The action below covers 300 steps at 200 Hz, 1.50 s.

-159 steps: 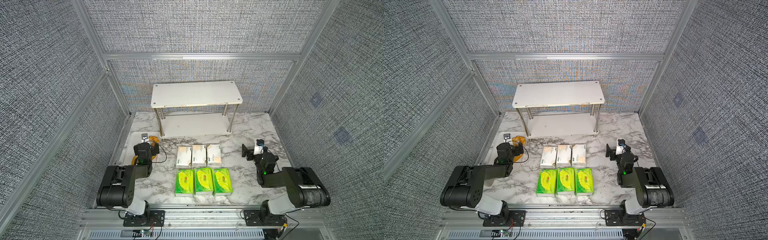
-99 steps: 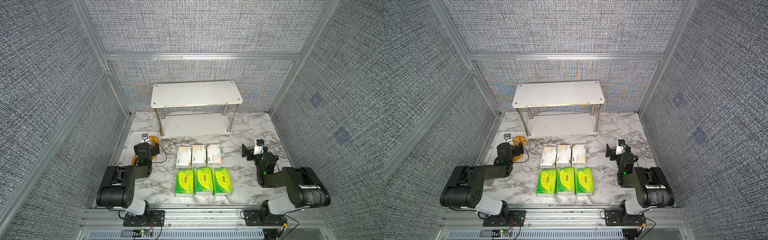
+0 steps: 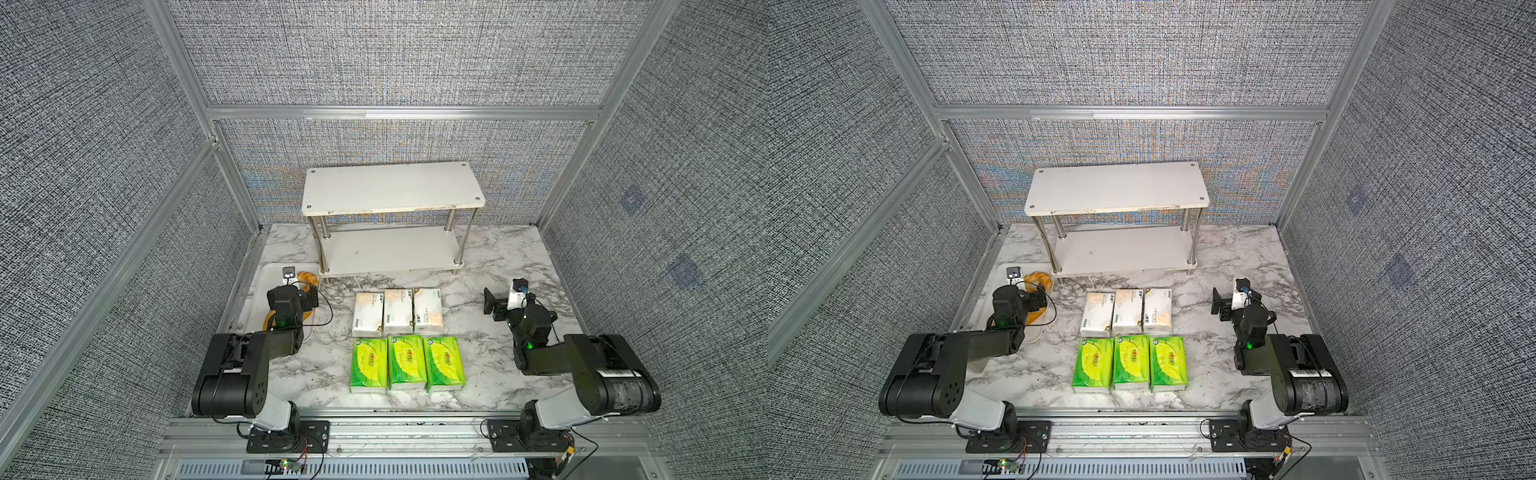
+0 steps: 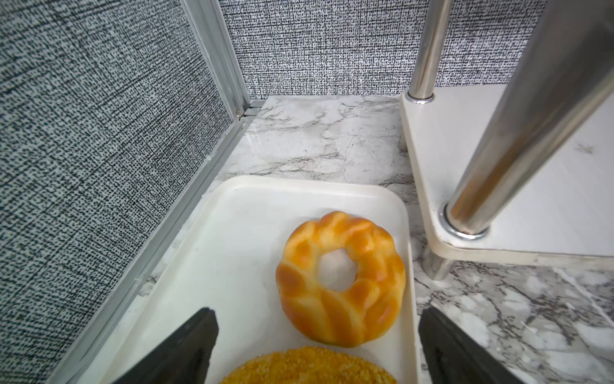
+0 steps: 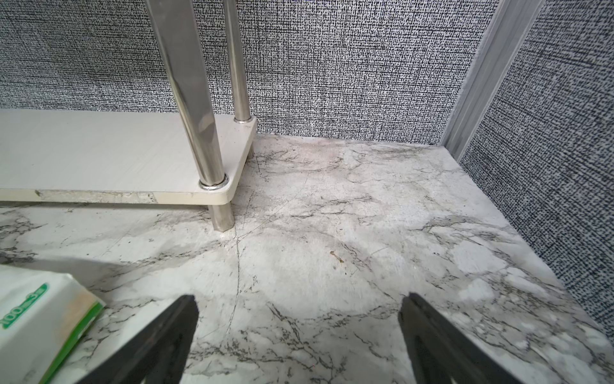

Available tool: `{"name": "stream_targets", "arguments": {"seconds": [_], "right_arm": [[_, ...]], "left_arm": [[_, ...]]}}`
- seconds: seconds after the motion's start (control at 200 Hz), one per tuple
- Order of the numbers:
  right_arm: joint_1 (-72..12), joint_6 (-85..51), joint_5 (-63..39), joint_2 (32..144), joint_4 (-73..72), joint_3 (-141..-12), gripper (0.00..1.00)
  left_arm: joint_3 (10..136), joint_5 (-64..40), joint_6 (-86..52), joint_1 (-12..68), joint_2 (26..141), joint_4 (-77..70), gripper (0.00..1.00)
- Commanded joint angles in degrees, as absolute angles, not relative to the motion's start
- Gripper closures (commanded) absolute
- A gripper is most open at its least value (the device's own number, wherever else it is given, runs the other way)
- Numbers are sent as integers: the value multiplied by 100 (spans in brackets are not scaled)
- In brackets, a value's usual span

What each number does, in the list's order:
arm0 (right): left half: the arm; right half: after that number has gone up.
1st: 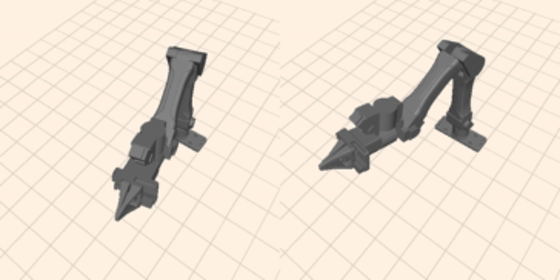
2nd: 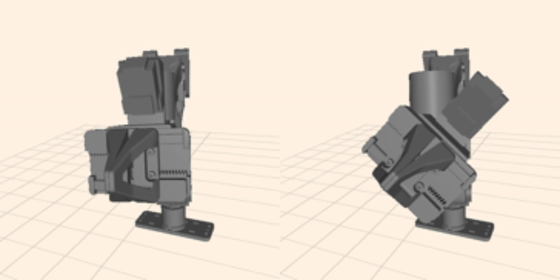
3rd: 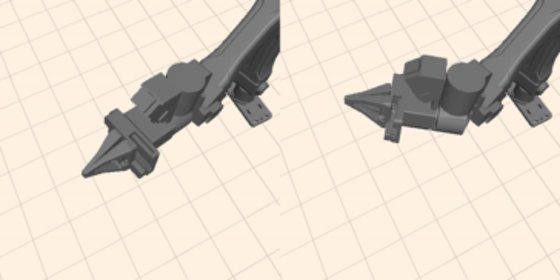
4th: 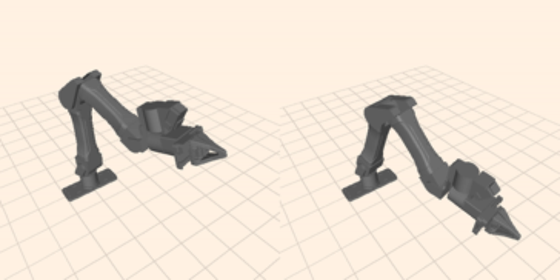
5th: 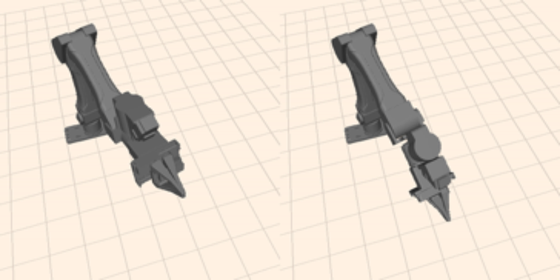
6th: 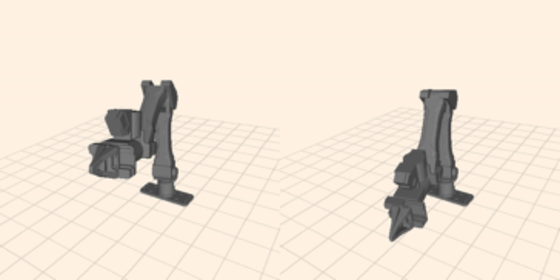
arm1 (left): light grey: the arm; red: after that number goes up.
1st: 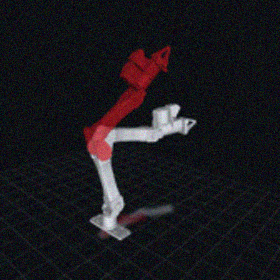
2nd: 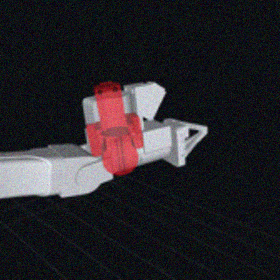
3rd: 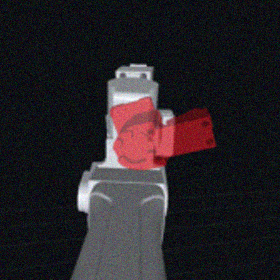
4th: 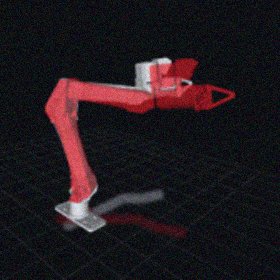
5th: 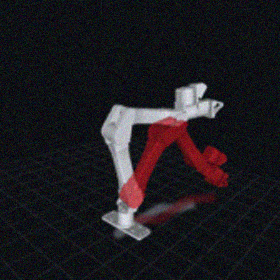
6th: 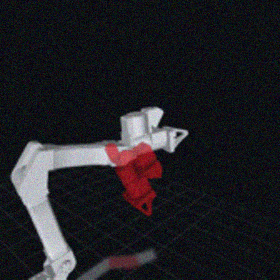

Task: Place the tissue boxes on the shelf by color
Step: Pick up the box of tissues from the center of the board.

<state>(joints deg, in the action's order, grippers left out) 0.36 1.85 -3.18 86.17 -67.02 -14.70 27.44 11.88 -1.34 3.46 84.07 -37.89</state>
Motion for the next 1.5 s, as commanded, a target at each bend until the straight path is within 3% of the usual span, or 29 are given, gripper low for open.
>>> {"name": "stream_targets", "arguments": {"seconds": [0.0,0.085,0.21,0.45,0.545,0.826,1.076,1.496], "right_arm": [[4,187,-234,8438,-5912,-1837,1],[-51,195,-224,8283,-4614,-2501,1],[-204,162,-57,8184,-4172,-2670,1],[-744,-70,637,8129,-3114,-3059,1],[-946,-117,1066,8214,-2399,-3407,1],[-1165,-478,1051,7923,-1739,-3613,1],[-1240,-938,1159,7898,-1333,-3574,1],[-1241,-1230,967,7586,-1178,-3370,1]], "left_arm": [[3194,1501,4,515,7988,-2507,1],[3554,1974,-288,818,7564,-1549,1],[3910,2426,-1335,1257,7034,-163,1],[4089,2167,-2527,1854,6210,1580,1],[4353,2006,-2820,2085,6402,2154,1],[4860,1320,-3452,3001,7357,2573,1],[5535,1504,-3726,3879,8320,2698,1],[6111,1862,-3815,4437,9458,2851,1]]}}
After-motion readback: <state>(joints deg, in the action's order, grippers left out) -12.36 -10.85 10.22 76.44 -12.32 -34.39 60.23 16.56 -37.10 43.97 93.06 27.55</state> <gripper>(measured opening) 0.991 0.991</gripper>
